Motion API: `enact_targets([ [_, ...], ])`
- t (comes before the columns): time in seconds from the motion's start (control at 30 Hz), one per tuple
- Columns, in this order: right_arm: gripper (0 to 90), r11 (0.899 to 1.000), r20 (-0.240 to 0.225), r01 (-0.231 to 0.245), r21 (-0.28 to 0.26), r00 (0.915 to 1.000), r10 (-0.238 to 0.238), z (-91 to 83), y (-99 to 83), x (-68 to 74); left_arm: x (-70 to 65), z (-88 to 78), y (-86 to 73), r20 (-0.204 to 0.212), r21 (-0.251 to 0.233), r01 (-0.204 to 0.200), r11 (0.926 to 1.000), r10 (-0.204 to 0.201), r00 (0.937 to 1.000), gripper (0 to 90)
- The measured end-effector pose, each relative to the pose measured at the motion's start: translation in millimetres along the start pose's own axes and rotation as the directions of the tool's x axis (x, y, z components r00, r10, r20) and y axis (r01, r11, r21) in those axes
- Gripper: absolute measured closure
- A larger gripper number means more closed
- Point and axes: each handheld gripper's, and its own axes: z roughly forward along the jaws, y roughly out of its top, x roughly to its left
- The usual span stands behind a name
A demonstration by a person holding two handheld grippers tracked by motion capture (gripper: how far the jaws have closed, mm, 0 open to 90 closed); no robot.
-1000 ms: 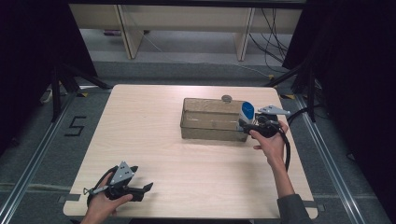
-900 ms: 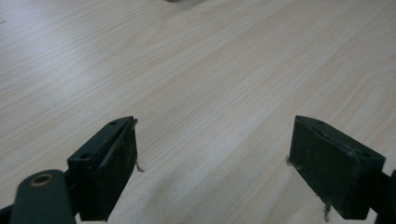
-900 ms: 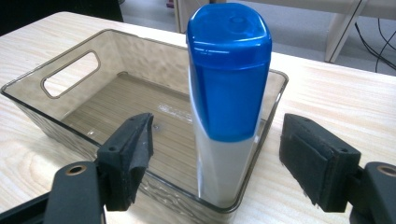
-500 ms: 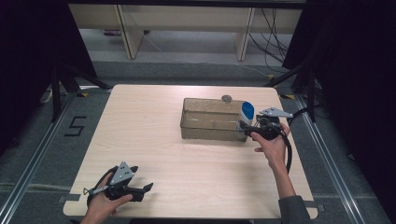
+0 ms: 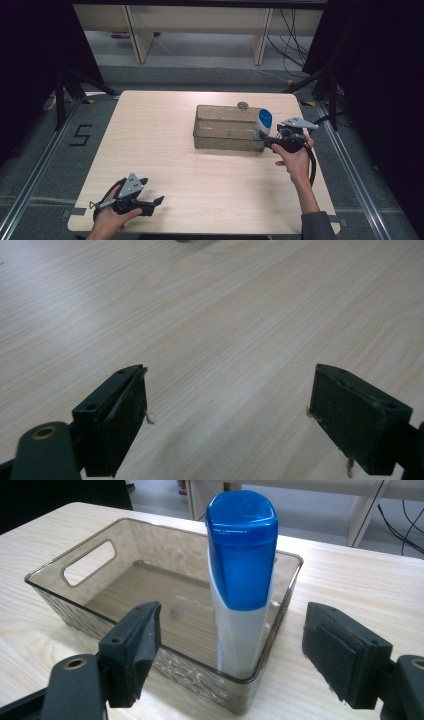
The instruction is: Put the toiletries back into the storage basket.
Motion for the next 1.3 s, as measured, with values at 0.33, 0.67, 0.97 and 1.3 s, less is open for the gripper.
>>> enact_targets([
  [0.33,24.2,1.0,-0.013,0.004,0.001,0.9999,-0.004,-5.2,-1.8,4.1,0.1,-1.1,0.3,-0.006,0.003,-0.006,1.0,0.006,1.0,15.0],
  [0.67,24.1,1.0,-0.006,0.022,0.005,0.9997,-0.022,-9.6,-3.1,6.1,-0.3,-1.3,0.6,0.001,-0.002,-0.001,1.0,0.001,1.0,15.0],
  [0.97,21.9,1.0,-0.029,-0.023,0.006,0.9993,0.023,-9.1,-6.3,14.7,-1.0,-0.6,0.1,-0.004,-0.01,0.013,0.9999,-0.013,0.9999,15.0],
  [1.3,21.2,1.0,-0.042,0.0,0.01,0.9991,0.001,-10.5,-10.0,17.3,-0.8,-0.6,0.0,-0.002,-0.008,0.013,0.9999,-0.013,0.9999,15.0],
])
